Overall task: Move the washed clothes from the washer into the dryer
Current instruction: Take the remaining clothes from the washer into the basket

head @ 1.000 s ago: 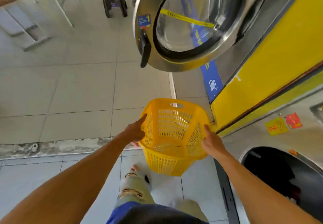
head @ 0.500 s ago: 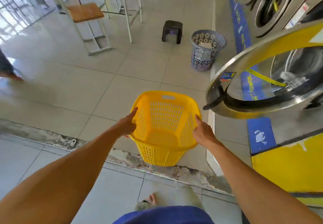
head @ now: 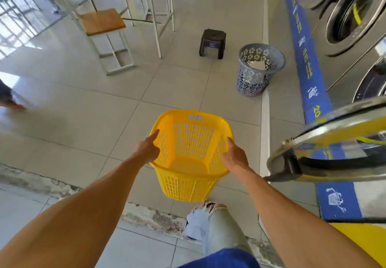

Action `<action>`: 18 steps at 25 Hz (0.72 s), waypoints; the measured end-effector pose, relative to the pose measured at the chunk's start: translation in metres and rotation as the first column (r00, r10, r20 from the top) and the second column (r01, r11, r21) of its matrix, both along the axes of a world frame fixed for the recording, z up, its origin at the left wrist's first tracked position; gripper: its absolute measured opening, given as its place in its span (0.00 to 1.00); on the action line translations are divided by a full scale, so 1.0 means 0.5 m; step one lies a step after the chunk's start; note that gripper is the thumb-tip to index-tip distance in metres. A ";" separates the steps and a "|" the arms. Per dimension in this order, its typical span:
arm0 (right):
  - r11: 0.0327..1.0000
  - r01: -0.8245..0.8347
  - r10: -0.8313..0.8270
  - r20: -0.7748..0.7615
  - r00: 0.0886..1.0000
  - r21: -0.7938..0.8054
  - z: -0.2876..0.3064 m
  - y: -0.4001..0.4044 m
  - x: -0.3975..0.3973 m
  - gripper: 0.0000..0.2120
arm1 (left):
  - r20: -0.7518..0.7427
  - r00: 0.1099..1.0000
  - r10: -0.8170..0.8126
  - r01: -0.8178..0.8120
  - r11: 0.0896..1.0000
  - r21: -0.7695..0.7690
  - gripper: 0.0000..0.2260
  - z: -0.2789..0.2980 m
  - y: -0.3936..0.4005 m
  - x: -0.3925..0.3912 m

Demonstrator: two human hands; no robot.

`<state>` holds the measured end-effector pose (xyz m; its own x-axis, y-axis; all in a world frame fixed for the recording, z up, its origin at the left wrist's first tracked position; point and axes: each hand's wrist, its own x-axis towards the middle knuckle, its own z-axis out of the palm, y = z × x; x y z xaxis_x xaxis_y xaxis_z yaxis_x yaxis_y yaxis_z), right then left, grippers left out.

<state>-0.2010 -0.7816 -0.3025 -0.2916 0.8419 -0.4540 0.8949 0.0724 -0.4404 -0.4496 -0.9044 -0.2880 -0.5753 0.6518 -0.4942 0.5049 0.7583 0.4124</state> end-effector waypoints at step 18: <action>0.937 0.347 -0.347 -0.008 0.938 0.035 0.159 0.482 0.048 0.33 | -0.183 0.873 -0.451 0.458 0.889 -0.004 0.33 0.158 0.705 -0.021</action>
<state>-0.1769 -0.5405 -0.2230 0.0208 0.9063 -0.4221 0.8663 -0.2271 -0.4448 -0.4600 -0.5521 -0.2089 -0.2851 0.8788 -0.3826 0.8565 0.4128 0.3099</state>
